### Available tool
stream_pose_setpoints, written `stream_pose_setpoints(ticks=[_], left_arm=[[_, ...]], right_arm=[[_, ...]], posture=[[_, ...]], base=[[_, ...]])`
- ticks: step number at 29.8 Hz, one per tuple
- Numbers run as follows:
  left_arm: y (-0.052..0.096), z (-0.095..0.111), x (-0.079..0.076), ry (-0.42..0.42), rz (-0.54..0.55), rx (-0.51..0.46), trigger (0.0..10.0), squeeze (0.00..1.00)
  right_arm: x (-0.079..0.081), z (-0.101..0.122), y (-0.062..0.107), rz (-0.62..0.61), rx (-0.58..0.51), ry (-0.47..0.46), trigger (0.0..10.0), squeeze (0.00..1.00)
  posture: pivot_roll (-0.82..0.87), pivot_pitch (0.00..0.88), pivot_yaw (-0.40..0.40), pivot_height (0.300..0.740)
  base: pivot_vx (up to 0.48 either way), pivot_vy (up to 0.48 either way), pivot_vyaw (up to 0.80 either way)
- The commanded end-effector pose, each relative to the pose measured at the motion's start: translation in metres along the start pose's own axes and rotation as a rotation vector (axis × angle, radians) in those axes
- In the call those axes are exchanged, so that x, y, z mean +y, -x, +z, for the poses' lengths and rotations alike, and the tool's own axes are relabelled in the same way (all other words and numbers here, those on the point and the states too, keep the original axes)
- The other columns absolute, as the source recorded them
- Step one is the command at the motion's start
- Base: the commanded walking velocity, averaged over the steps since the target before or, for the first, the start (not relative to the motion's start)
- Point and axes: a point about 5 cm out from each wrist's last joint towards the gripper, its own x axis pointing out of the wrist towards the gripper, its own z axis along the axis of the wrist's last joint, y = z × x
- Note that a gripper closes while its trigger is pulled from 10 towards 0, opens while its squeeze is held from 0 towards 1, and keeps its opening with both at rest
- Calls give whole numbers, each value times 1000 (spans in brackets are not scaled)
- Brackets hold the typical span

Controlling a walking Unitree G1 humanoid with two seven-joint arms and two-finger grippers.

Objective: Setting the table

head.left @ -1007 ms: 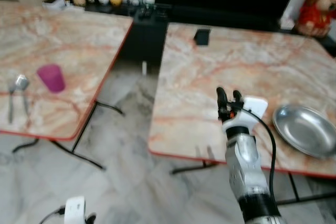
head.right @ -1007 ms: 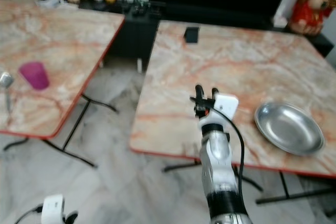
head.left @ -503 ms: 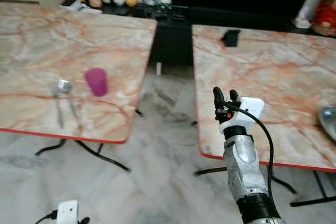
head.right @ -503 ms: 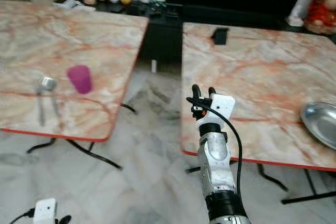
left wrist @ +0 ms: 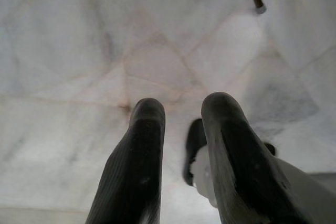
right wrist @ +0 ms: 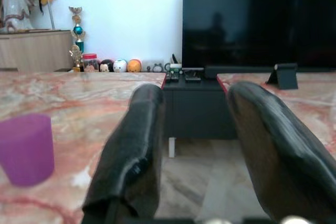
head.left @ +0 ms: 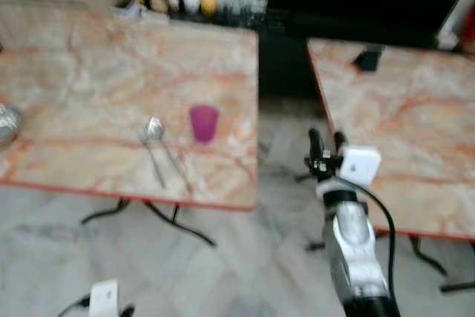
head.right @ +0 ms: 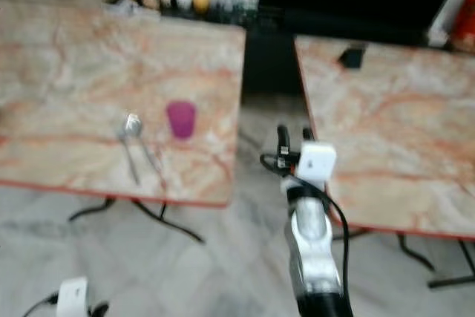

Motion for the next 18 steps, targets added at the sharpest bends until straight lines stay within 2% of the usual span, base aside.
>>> stream_pose_setpoints(ticks=[1,8,9,10,12,13,15,18], left_arm=[[0,-5,-5,-10,-10,26,10000,0],[-1,0,-5,-9,-9,8,10000,0],[-1,0,-4,-10,-9,8,10000,0],[-1,0,-4,-11,-8,8,10000,0],[-1,0,-4,-12,-7,9,10000,0],[-1,1,-4,-11,-7,7,10000,0],[-1,1,-4,-5,-4,3,10000,0],[-1,1,-4,3,1,-1,10000,0]], right_arm=[[-12,-2,8,-33,26,37,10000,0],[-45,-17,57,-176,155,153,10000,0],[-51,-24,66,-227,209,163,10000,0],[-61,-43,82,-321,333,157,10000,0],[-70,-61,99,-429,452,113,10000,0],[-81,-80,115,-545,588,98,10000,0],[-92,-94,131,-674,684,84,10000,0],[-101,-111,148,-787,822,75,10000,0]], posture=[[24,0,-77,740],[10,0,-79,740],[10,0,-79,740],[10,0,-79,740],[4,0,-79,740],[11,0,-79,740],[14,0,-84,740],[28,0,-95,740]], base=[[0,480,0],[0,478,0],[0,476,0],[0,480,0],[0,478,0],[0,476,0],[0,480,0],[0,477,0]])
